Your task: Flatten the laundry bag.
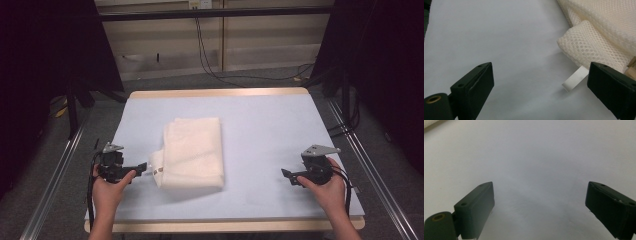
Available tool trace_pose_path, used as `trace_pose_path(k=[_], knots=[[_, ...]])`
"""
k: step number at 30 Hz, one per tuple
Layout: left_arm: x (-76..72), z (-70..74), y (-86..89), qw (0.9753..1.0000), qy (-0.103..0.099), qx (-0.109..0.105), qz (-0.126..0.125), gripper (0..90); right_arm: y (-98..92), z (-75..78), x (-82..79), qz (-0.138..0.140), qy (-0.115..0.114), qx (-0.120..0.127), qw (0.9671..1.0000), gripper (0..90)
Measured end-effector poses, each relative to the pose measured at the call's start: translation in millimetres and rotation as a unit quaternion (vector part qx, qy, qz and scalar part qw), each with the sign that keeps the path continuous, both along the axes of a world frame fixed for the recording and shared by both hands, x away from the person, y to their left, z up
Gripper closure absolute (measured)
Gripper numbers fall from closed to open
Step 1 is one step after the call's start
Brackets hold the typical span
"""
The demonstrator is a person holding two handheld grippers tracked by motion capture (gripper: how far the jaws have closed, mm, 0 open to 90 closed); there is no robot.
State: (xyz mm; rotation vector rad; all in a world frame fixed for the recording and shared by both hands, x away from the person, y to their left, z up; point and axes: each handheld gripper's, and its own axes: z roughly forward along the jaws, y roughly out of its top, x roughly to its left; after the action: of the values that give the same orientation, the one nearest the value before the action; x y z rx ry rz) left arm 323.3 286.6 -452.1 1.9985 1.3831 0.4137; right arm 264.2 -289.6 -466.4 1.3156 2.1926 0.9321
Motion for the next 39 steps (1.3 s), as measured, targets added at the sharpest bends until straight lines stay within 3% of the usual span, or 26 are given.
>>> trace_pose_path(k=[4,5,7,8,10,13,16,19,23,25,29,31,33,34,35,39], knots=[[-0.3,2.0,-4.6,1.0000,-0.004,0.003,-0.006,8.1,0.6,0.9,-0.9,0.004,-0.003,0.000,1.0000,8.2],[0.0,0.8,-6.9,0.9999,-0.002,-0.008,-0.006,8.1,1.4,1.4,-0.9,0.007,-0.005,-0.002,1.0000,8.3],[1.0,0.1,-7.8,0.9999,0.000,0.007,-0.016,8.7,2.7,2.6,-1.4,0.004,-0.002,-0.003,1.0000,8.2],[1.3,0.1,-8.3,0.9998,0.002,0.004,-0.018,9.7,3.5,2.7,-1.2,0.006,-0.004,-0.005,1.0000,8.3],[1.7,0.0,-10.7,0.9998,-0.001,-0.006,-0.019,13.1,3.9,2.4,-1.1,0.006,-0.006,-0.011,0.9999,8.3],[2.1,-1.5,-10.7,0.9989,0.024,-0.016,-0.037,22.0,4.1,2.5,-1.4,0.006,-0.005,-0.011,0.9999,8.3],[3.4,-5.2,-15.1,0.9980,0.032,-0.019,-0.051,28.8,3.5,2.1,-1.4,0.001,-0.004,-0.015,0.9999,8.4],[4.9,-6.8,-19.0,0.9979,0.029,-0.018,-0.055,32.2,3.5,1.3,-1.1,0.006,-0.005,-0.020,0.9998,8.5],[5.3,-6.1,-21.6,0.9976,0.031,-0.021,-0.058,35.0,5.2,0.6,-1.5,0.008,-0.002,-0.020,0.9998,8.6],[4.7,-5.6,-20.9,0.9976,0.036,-0.036,-0.047,36.9,6.0,0.6,-1.9,0.008,0.000,-0.022,0.9997,8.8],[3.3,-1.1,-17.2,0.9976,0.039,-0.047,-0.034,32.8,4.7,0.3,-2.1,0.012,-0.003,-0.027,0.9996,8.8],[2.3,2.5,-21.5,0.9966,0.037,-0.063,-0.036,32.6,4.3,0.6,-2.4,0.009,-0.003,-0.024,0.9997,8.8],[2.3,2.9,-23.2,0.9964,0.037,-0.064,-0.041,31.0,4.6,1.1,-3.0,0.003,0.000,-0.022,0.9997,8.8],[2.7,2.6,-29.2,0.9947,0.047,-0.071,-0.057,31.0,3.8,0.5,-2.3,0.009,-0.006,-0.026,0.9996,8.8],[2.7,1.4,-33.1,0.9951,0.048,-0.062,-0.060,31.4,3.2,0.5,-2.1,0.013,-0.006,-0.029,0.9995,8.8],[3.8,-0.2,-37.4,0.9946,0.050,-0.065,-0.063,39.2,4.0,0.6,-2.6,0.010,-0.002,-0.028,0.9996,8.9]])
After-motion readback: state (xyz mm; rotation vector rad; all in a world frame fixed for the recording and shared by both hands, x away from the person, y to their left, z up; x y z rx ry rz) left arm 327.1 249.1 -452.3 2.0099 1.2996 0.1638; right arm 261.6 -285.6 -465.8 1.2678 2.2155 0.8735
